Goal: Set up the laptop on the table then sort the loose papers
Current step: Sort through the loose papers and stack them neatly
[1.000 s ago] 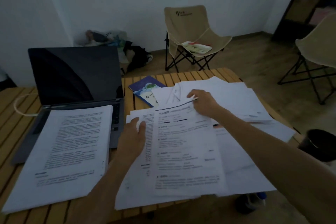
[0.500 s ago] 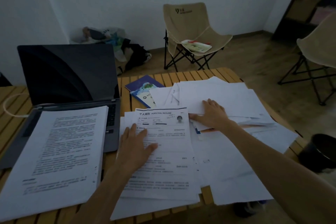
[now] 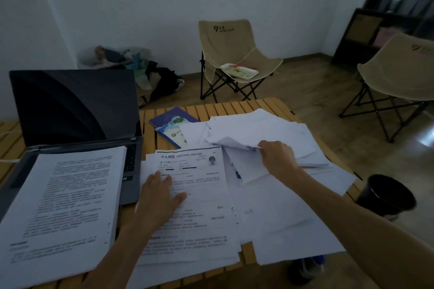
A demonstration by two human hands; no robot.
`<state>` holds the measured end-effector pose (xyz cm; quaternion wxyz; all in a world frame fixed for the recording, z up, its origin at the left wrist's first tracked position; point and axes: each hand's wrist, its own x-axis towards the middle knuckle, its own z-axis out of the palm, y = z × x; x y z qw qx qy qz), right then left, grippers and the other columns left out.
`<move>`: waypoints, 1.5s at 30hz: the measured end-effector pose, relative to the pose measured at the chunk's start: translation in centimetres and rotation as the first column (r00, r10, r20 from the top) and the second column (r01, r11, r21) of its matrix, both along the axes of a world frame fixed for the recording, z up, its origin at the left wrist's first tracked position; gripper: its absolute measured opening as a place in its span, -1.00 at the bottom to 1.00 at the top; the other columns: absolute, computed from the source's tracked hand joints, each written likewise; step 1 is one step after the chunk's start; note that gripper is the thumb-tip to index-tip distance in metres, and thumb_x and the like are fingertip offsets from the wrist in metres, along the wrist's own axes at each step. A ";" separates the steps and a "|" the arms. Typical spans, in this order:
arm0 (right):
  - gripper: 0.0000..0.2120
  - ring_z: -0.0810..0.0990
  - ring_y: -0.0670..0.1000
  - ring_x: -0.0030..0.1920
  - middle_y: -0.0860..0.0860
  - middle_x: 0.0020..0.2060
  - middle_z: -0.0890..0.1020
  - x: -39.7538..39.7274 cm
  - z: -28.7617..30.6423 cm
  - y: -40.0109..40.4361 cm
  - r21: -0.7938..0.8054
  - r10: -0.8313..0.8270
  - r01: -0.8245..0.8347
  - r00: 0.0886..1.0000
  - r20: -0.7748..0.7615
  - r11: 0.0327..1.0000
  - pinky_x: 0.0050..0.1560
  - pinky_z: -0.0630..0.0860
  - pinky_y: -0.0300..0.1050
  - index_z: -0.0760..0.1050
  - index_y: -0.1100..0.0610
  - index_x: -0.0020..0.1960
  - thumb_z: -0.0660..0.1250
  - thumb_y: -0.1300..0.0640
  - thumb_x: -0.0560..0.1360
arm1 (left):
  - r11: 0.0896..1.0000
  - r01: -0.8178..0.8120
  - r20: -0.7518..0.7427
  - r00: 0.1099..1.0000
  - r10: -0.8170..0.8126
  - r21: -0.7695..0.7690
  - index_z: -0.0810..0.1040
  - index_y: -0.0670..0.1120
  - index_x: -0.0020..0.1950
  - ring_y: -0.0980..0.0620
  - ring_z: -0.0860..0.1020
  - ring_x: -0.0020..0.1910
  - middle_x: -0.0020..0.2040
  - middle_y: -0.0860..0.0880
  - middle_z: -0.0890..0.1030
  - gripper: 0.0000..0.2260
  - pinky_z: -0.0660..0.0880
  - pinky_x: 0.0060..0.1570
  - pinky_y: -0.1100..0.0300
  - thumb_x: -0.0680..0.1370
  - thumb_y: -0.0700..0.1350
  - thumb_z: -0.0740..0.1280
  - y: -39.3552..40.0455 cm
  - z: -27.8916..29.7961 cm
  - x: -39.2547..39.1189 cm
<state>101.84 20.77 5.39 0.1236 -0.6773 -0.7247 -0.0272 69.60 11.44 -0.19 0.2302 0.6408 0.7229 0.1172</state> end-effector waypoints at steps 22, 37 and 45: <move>-0.47 0.59 0.09 0.13 0.05 0.16 0.62 0.1 -0.3 -1.5 -0.298 0.236 -0.165 0.947 0.218 0.940 0.17 0.52 -0.01 0.52 0.08 0.23 0.19 -0.33 0.55 | 0.999 -0.001 -0.007 1.000 0.001 0.039 0.16 -0.08 0.58 -0.13 -0.05 0.58 0.61 -0.15 0.00 -0.29 -0.06 0.54 -0.01 0.56 0.26 0.24 -0.1 -0.2 -0.2; -0.75 0.56 0.00 0.20 -0.15 0.23 0.62 1.8 -0.7 -3.0 -0.201 0.248 -0.236 0.968 0.037 0.951 0.11 0.49 -0.05 0.65 -0.04 0.15 0.31 -0.11 0.59 | 0.998 -0.001 0.009 1.000 0.001 0.056 0.22 -0.08 0.56 -0.14 -0.02 0.58 0.60 -0.16 0.04 -0.30 -0.01 0.54 -0.04 0.54 0.26 0.27 0.0 -0.4 -0.3; -0.76 0.62 -0.07 0.06 -0.11 0.06 0.69 2.8 -2.0 -1.8 -0.157 0.081 -0.136 0.946 -0.313 0.978 0.12 0.52 -0.14 0.72 0.05 0.05 0.49 -0.05 0.46 | 0.999 -0.017 0.038 0.999 0.015 0.049 0.19 -0.08 0.57 -0.13 -0.02 0.58 0.60 -0.15 0.04 -0.27 -0.02 0.55 -0.04 0.53 0.26 0.28 -0.1 -0.4 -0.3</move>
